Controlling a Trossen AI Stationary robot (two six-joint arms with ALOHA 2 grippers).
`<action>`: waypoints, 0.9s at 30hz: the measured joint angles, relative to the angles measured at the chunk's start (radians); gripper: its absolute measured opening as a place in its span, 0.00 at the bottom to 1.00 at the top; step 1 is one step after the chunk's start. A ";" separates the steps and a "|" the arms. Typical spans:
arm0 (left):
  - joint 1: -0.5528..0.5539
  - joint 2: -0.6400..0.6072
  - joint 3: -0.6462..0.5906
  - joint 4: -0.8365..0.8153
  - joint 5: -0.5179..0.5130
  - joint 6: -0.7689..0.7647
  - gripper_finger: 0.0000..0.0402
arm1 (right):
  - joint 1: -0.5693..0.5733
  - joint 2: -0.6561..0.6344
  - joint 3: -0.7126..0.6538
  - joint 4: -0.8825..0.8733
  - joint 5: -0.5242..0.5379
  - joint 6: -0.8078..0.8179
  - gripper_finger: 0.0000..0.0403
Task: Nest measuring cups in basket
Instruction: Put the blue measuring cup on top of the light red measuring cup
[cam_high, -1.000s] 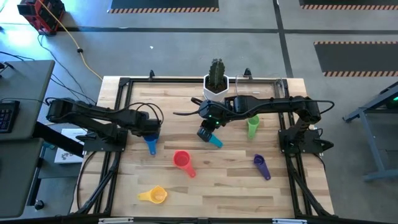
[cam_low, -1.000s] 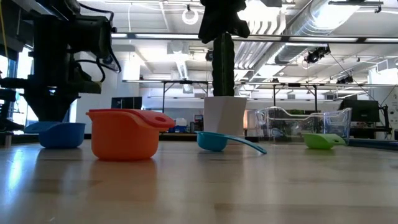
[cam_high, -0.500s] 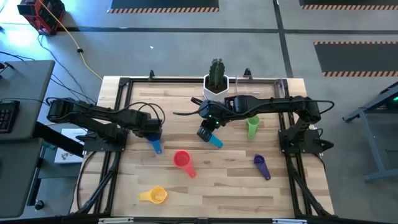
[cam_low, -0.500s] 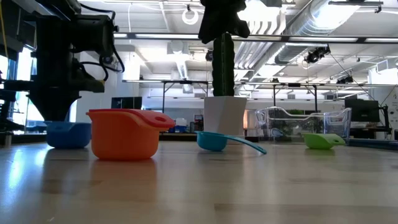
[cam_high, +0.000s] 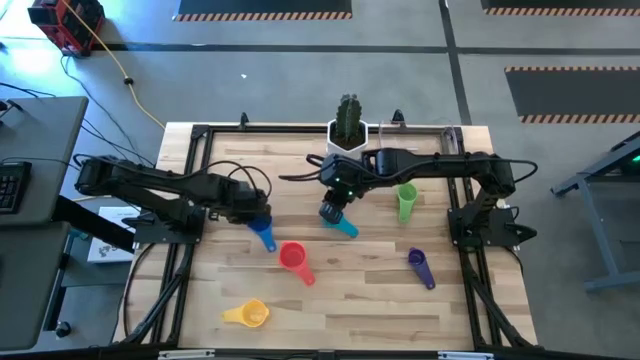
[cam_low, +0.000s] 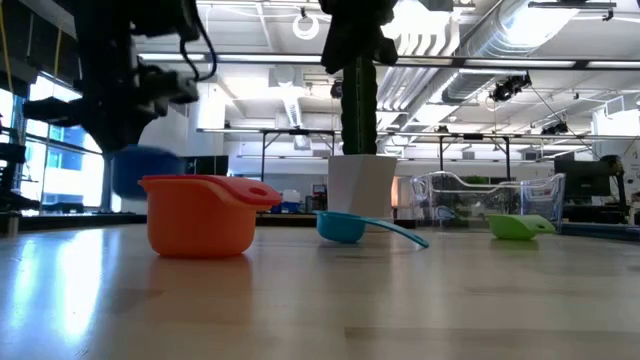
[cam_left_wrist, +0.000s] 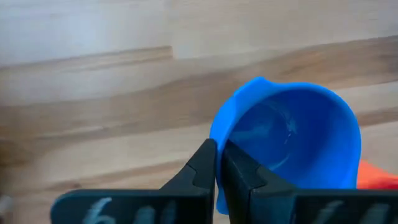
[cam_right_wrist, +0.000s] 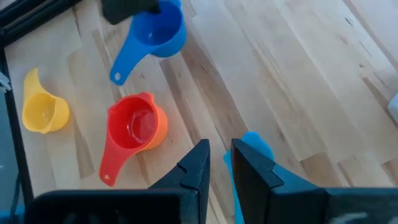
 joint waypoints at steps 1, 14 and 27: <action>-0.010 0.000 0.015 0.000 -0.006 -0.020 0.01 | -0.004 0.000 0.000 0.000 0.000 -0.004 0.14; -0.206 0.031 0.158 0.013 -0.138 -0.294 0.01 | -0.128 -0.005 0.000 -0.078 -0.045 -0.103 0.14; -0.327 0.219 0.301 0.024 -0.180 -0.368 0.01 | -0.222 -0.117 0.001 -0.177 0.015 -0.004 0.14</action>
